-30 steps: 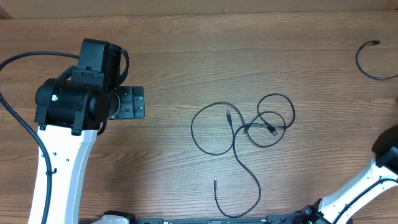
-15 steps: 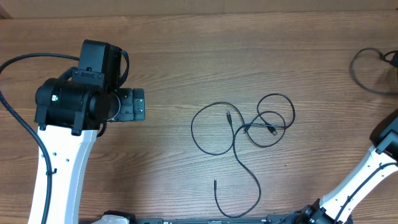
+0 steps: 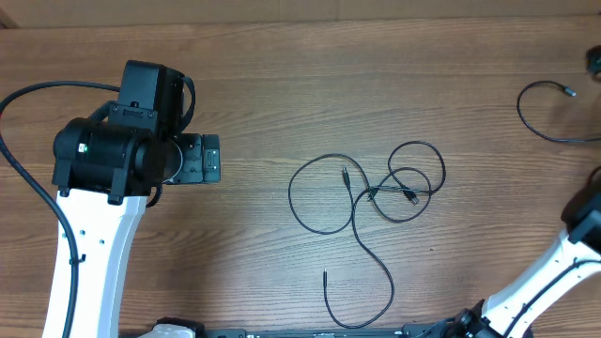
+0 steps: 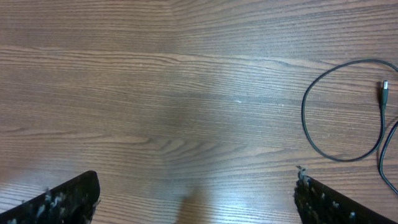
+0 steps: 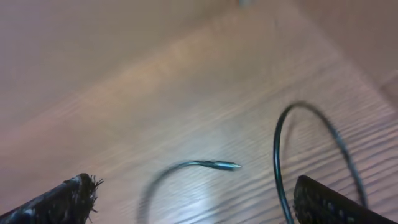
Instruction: Untangle cables
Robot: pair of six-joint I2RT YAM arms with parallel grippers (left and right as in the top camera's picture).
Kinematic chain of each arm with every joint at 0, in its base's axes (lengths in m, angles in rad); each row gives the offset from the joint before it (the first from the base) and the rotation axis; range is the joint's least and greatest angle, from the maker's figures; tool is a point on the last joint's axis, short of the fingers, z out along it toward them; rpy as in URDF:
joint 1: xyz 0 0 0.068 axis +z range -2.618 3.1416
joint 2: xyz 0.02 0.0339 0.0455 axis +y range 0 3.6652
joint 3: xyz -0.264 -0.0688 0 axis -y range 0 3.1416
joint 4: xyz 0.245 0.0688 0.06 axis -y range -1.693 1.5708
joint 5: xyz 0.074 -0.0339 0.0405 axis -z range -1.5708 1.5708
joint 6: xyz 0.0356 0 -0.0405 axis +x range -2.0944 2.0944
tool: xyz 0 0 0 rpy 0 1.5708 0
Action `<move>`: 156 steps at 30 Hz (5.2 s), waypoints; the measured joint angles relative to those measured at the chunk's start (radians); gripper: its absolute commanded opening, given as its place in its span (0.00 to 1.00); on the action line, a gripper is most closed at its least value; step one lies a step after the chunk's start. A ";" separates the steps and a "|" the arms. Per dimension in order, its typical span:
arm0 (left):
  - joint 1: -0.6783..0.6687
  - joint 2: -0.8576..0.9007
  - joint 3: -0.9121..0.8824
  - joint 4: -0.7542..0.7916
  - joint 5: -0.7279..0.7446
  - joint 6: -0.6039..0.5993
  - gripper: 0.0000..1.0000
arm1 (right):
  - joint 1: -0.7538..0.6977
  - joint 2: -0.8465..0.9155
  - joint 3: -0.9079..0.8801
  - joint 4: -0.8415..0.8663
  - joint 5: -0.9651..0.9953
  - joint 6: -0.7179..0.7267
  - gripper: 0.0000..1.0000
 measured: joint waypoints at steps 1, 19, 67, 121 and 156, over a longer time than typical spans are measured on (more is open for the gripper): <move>0.000 0.000 0.000 0.000 0.000 0.000 1.00 | 0.001 -0.043 0.000 -0.024 -0.006 0.021 1.00; 0.000 0.000 0.000 0.010 0.000 0.027 1.00 | 0.004 -0.245 0.025 -0.623 0.381 0.514 1.00; 0.000 0.000 0.000 -0.038 0.022 0.079 0.99 | -0.145 -0.241 -0.353 -0.596 0.525 1.925 0.99; 0.000 0.000 0.000 -0.060 0.056 0.079 1.00 | -0.151 -0.247 -0.637 -0.166 0.430 1.799 0.82; 0.000 0.000 0.000 -0.037 0.094 0.079 1.00 | 0.215 -0.256 -0.520 0.460 0.346 0.081 0.04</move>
